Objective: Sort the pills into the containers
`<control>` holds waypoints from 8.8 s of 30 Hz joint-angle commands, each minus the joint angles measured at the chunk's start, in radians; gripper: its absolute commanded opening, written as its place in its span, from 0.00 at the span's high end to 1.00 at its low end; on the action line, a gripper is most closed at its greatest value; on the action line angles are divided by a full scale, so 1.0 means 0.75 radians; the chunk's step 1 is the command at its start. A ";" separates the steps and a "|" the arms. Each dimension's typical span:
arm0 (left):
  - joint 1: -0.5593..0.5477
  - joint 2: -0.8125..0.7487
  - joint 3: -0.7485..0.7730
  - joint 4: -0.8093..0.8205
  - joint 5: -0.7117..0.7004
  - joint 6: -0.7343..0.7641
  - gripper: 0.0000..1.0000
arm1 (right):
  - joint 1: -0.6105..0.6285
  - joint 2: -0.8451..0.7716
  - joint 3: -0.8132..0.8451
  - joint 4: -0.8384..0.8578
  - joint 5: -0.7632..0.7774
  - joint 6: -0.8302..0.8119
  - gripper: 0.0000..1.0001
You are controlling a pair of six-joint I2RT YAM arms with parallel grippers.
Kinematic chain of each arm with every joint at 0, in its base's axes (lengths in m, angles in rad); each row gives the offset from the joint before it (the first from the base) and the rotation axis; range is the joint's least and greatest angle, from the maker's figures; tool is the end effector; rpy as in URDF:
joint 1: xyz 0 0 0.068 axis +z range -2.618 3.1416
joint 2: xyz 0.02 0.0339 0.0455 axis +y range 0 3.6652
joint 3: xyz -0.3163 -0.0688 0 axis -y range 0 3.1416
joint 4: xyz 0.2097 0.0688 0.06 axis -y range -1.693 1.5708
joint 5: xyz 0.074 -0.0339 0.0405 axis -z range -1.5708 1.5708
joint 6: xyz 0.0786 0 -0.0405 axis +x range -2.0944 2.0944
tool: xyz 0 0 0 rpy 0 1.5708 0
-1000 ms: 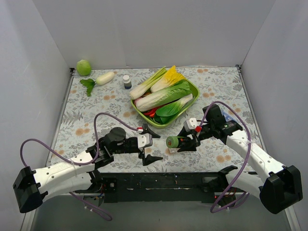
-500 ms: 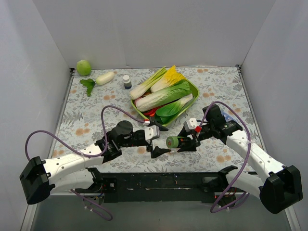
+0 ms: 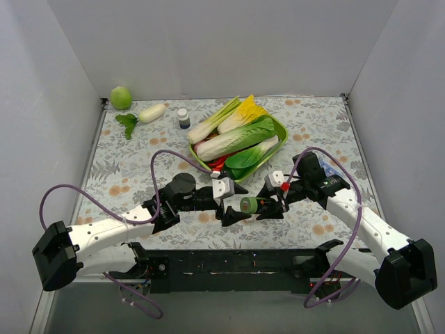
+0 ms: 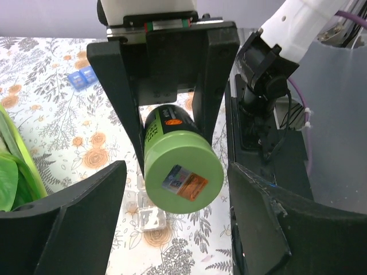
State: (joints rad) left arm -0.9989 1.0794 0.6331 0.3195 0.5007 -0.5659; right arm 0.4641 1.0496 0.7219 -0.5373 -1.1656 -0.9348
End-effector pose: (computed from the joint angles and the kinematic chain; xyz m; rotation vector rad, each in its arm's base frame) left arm 0.0915 -0.2118 0.3379 0.8296 1.7714 -1.5307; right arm 0.1004 0.1310 0.2972 -1.6434 1.2062 1.0997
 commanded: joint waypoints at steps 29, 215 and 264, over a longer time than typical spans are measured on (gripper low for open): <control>0.234 0.371 0.569 -0.643 -0.553 -1.710 1.00 | -0.154 0.006 0.089 0.426 0.395 0.508 0.98; 0.248 -0.249 -0.034 -0.140 0.146 0.092 0.02 | -0.122 0.018 0.029 0.123 0.096 0.054 0.98; 0.278 0.375 0.628 -0.716 -0.085 -1.848 1.00 | -0.146 -0.015 -0.007 0.215 0.178 0.144 0.98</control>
State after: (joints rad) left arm -0.8116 1.3579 1.0286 -0.1600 0.4522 -1.7115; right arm 0.3492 1.0603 0.7227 -0.3878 -1.0321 -0.8330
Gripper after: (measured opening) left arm 0.480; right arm 0.591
